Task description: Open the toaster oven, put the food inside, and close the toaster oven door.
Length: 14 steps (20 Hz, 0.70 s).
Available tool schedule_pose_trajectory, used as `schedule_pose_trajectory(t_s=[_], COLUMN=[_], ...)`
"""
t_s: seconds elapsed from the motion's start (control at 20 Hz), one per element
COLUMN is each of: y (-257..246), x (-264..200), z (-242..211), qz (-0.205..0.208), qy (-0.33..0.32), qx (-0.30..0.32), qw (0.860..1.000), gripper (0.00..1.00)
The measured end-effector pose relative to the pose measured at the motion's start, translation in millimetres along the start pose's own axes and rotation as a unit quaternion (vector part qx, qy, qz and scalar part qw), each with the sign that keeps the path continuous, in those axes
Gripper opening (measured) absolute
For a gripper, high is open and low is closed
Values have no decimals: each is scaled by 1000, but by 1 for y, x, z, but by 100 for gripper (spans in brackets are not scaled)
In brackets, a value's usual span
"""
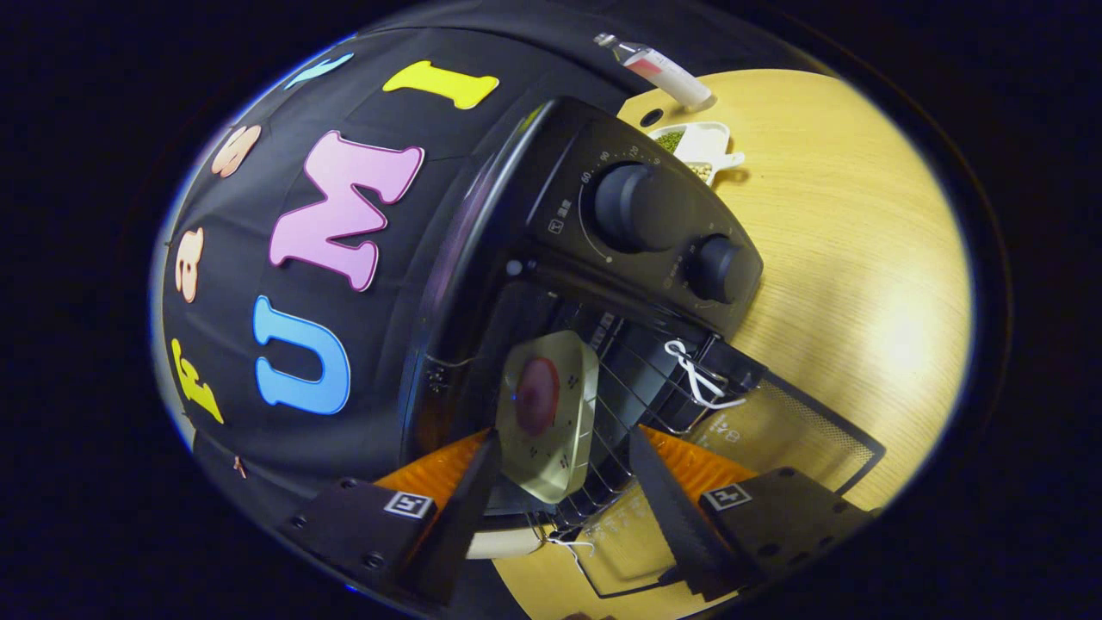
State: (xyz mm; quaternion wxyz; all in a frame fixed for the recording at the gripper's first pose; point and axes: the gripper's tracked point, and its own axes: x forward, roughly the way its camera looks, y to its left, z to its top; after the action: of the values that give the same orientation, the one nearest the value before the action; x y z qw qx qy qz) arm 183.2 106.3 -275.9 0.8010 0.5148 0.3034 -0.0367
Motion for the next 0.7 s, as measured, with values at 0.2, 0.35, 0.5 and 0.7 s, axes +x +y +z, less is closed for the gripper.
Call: schedule_pose_trajectory(t_s=[0.2,0.35,0.5,0.7], y=[-3,0,0,-7], x=[-25,-44,-67,-95], z=[-6,-5,-11,-36], qz=[-7,-6,-4,-10], qy=[11,18,34,78], qx=[-23,-57,-118,-197], qw=[1000,998,992,977], gripper=[99,99,98,99])
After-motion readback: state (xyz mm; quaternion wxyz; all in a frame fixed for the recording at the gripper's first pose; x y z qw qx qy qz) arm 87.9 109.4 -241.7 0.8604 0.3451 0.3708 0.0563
